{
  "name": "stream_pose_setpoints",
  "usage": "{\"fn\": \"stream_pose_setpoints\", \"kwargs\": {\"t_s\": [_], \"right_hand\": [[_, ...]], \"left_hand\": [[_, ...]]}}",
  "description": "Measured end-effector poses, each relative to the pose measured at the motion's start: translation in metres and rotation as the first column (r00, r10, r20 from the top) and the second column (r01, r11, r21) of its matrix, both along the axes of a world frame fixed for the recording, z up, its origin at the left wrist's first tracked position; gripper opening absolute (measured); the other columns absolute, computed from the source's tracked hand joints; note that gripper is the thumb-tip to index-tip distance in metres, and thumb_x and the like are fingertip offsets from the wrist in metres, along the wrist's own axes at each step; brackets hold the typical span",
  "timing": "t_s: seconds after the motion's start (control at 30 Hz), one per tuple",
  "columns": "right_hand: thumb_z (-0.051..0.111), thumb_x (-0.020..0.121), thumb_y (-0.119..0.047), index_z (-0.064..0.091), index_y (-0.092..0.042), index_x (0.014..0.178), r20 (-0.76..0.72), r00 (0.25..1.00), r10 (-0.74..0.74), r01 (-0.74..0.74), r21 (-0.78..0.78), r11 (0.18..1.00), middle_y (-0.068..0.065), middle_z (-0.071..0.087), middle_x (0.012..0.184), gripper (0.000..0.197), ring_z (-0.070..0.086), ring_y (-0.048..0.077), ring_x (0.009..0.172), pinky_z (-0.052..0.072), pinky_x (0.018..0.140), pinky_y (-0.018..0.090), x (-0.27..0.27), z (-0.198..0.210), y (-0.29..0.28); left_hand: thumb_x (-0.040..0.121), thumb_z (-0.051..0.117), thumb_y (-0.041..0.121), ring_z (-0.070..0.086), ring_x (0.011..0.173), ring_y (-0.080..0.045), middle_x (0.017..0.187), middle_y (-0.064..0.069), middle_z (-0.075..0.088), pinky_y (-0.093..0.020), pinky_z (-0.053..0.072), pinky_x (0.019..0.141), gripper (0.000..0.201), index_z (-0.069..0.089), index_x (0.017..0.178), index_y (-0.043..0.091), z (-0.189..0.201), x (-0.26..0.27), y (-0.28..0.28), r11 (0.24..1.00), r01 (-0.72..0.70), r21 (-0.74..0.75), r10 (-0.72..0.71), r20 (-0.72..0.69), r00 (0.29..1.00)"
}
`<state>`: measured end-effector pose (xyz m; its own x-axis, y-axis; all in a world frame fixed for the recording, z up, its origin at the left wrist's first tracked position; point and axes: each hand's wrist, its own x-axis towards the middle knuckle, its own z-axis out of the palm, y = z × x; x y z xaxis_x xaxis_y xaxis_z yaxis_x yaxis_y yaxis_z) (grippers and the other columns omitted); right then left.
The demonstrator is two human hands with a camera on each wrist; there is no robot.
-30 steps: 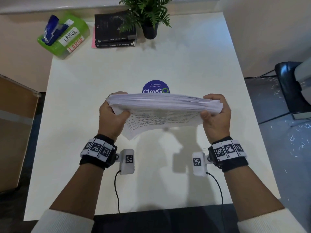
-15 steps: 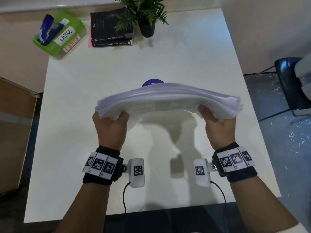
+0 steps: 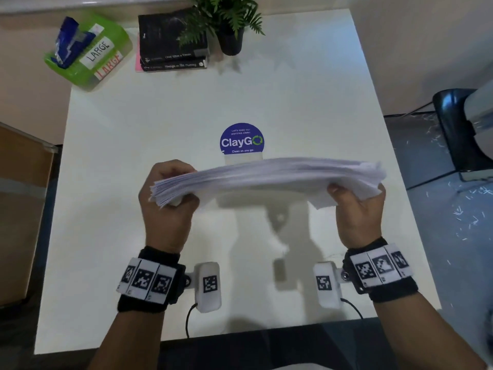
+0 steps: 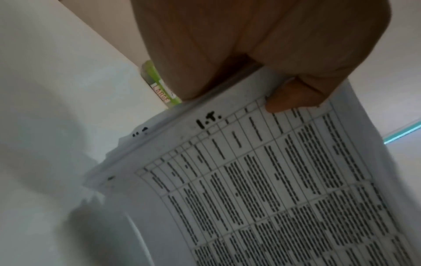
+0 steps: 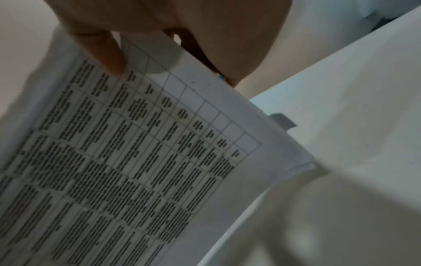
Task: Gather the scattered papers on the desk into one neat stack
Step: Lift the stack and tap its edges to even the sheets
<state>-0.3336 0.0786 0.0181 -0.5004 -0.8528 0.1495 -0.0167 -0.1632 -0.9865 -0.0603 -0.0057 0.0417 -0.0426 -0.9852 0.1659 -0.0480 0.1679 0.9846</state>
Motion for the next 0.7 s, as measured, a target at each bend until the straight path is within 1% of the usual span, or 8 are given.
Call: {"fn": "stream_pose_setpoints", "kwargs": {"t_s": [0.07, 0.13, 0.23, 0.27, 0.4, 0.53, 0.63, 0.7], "right_hand": [[0.064, 0.072, -0.014, 0.064, -0.023, 0.102, 0.055, 0.998, 0.009, -0.009, -0.002, 1.0, -0.013, 0.069, 0.095, 0.032, 0.064, 0.011, 0.092, 0.052, 0.081, 0.029, -0.004, -0.006, 0.007], [0.065, 0.071, -0.016, 0.061, -0.011, 0.105, 0.089, 0.996, -0.006, 0.001, 0.06, 0.998, -0.009, 0.069, 0.096, 0.034, 0.065, 0.012, 0.091, 0.053, 0.08, 0.029, -0.001, -0.02, 0.01], [0.064, 0.073, -0.01, 0.061, 0.007, 0.111, 0.039, 0.999, -0.031, 0.025, 0.152, 0.988, 0.014, 0.069, 0.1, 0.041, 0.067, 0.026, 0.096, 0.056, 0.084, 0.045, 0.01, -0.032, 0.005], [0.062, 0.074, -0.004, 0.061, 0.008, 0.112, 0.032, 0.998, -0.053, 0.046, 0.172, 0.984, 0.016, 0.068, 0.101, 0.04, 0.067, 0.027, 0.097, 0.056, 0.085, 0.047, 0.012, -0.031, 0.001], [0.063, 0.074, -0.002, 0.061, 0.012, 0.106, 0.026, 0.996, -0.084, 0.081, 0.088, 0.993, 0.012, 0.066, 0.095, 0.034, 0.067, 0.018, 0.088, 0.054, 0.077, 0.034, 0.009, -0.012, -0.003], [0.063, 0.069, -0.009, 0.051, -0.006, 0.105, -0.008, 1.0, -0.018, 0.017, -0.012, 1.0, 0.008, 0.056, 0.098, 0.038, 0.059, 0.017, 0.089, 0.05, 0.078, 0.031, -0.003, -0.005, 0.009], [0.064, 0.068, -0.017, 0.053, 0.004, 0.111, 0.001, 1.0, 0.0, 0.0, 0.09, 0.996, 0.012, 0.061, 0.103, 0.049, 0.062, 0.022, 0.094, 0.051, 0.082, 0.036, 0.003, -0.022, 0.017], [0.066, 0.067, -0.021, 0.055, 0.011, 0.113, 0.025, 0.999, -0.027, 0.023, 0.129, 0.991, 0.007, 0.068, 0.096, 0.057, 0.066, 0.015, 0.09, 0.053, 0.08, 0.03, 0.012, -0.024, 0.017]], "left_hand": [[0.055, 0.055, 0.0, 0.063, 0.089, -0.018, 0.095, 0.003, 0.067, -0.034, 0.051, 0.078, 0.047, 0.061, 0.098, 0.018, -0.005, 0.008, 0.005, 0.998, 0.061, 0.009, -0.061, -0.019, 0.998], [0.056, 0.056, 0.002, 0.064, 0.087, -0.01, 0.093, 0.012, 0.069, -0.029, 0.052, 0.076, 0.046, 0.061, 0.098, 0.019, -0.021, 0.006, 0.012, 0.993, 0.072, 0.091, -0.074, 0.02, 0.997], [0.056, 0.057, 0.012, 0.06, 0.074, -0.004, 0.082, 0.016, 0.067, -0.025, 0.048, 0.067, 0.032, 0.061, 0.087, 0.021, -0.038, -0.003, 0.013, 0.984, 0.042, 0.175, -0.06, 0.098, 0.993], [0.057, 0.057, 0.012, 0.058, 0.071, -0.005, 0.078, 0.016, 0.065, -0.024, 0.047, 0.065, 0.028, 0.059, 0.084, 0.021, -0.038, -0.006, 0.01, 0.982, 0.039, 0.185, -0.055, 0.08, 0.995], [0.059, 0.057, 0.01, 0.059, 0.075, 0.001, 0.082, 0.021, 0.065, -0.019, 0.048, 0.068, 0.03, 0.058, 0.085, 0.025, -0.021, -0.002, 0.001, 0.996, 0.038, 0.076, -0.047, 0.125, 0.991], [0.062, 0.061, 0.009, 0.064, 0.09, -0.015, 0.096, 0.015, 0.069, -0.034, 0.053, 0.08, 0.046, 0.065, 0.099, 0.036, -0.019, 0.017, 0.007, 0.993, 0.11, 0.034, -0.112, 0.05, 0.992], [0.061, 0.059, -0.004, 0.064, 0.085, 0.002, 0.093, 0.022, 0.069, -0.016, 0.051, 0.076, 0.046, 0.062, 0.095, 0.026, -0.029, 0.012, 0.017, 0.992, 0.111, 0.059, -0.117, 0.114, 0.987], [0.064, 0.06, 0.01, 0.06, 0.079, 0.01, 0.089, 0.028, 0.066, -0.007, 0.046, 0.073, 0.036, 0.059, 0.09, 0.034, -0.029, 0.003, 0.021, 0.991, 0.122, 0.06, -0.131, 0.18, 0.975]]}}
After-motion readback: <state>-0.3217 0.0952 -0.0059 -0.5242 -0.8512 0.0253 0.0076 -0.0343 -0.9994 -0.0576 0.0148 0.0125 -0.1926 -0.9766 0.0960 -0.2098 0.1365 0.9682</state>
